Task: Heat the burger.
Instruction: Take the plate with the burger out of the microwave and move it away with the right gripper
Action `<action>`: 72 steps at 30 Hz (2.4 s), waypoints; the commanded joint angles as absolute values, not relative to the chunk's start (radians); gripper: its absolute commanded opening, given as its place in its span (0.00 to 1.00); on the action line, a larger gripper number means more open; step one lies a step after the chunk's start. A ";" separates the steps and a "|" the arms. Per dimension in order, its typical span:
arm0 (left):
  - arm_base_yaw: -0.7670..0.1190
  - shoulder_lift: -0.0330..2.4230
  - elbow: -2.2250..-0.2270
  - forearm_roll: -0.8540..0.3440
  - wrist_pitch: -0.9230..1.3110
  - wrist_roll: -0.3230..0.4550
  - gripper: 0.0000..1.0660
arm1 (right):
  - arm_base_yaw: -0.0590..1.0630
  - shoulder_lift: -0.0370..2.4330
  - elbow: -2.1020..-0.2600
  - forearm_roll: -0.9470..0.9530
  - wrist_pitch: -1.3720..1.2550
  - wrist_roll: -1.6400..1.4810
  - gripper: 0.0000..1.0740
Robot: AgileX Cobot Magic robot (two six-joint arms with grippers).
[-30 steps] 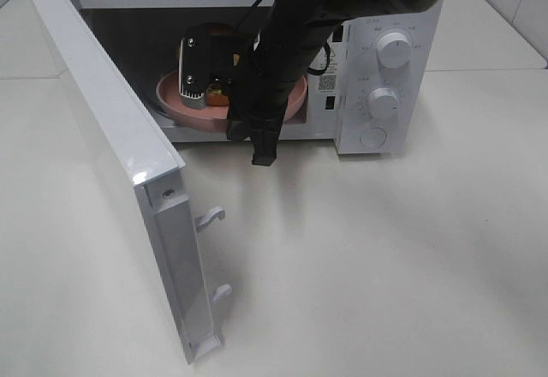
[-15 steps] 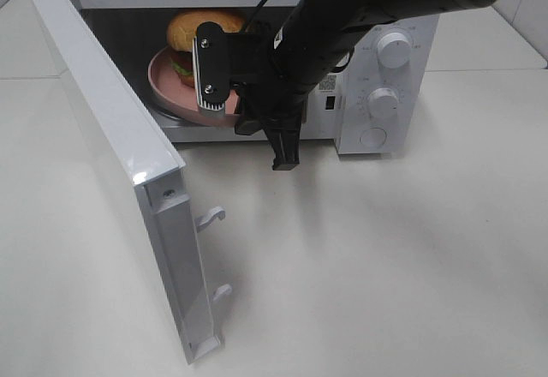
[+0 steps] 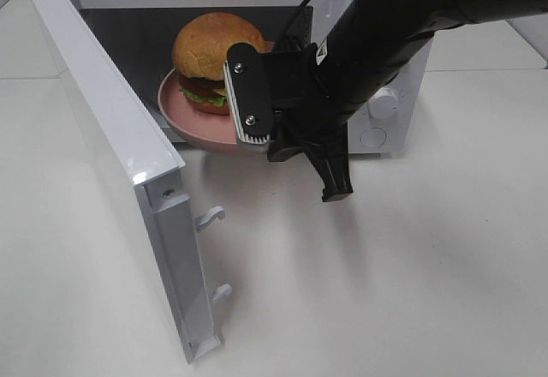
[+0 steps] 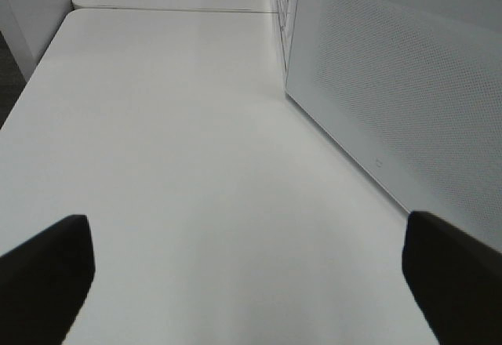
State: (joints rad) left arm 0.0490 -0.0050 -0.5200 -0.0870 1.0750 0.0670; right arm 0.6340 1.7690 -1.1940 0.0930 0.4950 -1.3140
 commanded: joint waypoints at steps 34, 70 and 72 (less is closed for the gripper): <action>0.053 -0.009 -0.519 -0.092 1.073 0.062 0.95 | 0.648 1.174 -0.717 -0.005 0.435 -1.264 0.00; 0.053 -0.009 -0.519 -0.092 1.073 0.062 0.95 | 0.280 0.997 -0.431 -0.440 0.285 -0.521 0.00; 0.053 -0.009 -0.519 -0.092 1.073 0.062 0.95 | 0.264 1.015 -0.431 -0.492 0.288 -0.443 0.00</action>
State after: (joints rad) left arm 0.0490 -0.0050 -0.5200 -0.0870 1.0750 0.0670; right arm 0.2800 1.0110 -0.4210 -0.4140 0.3400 -0.5020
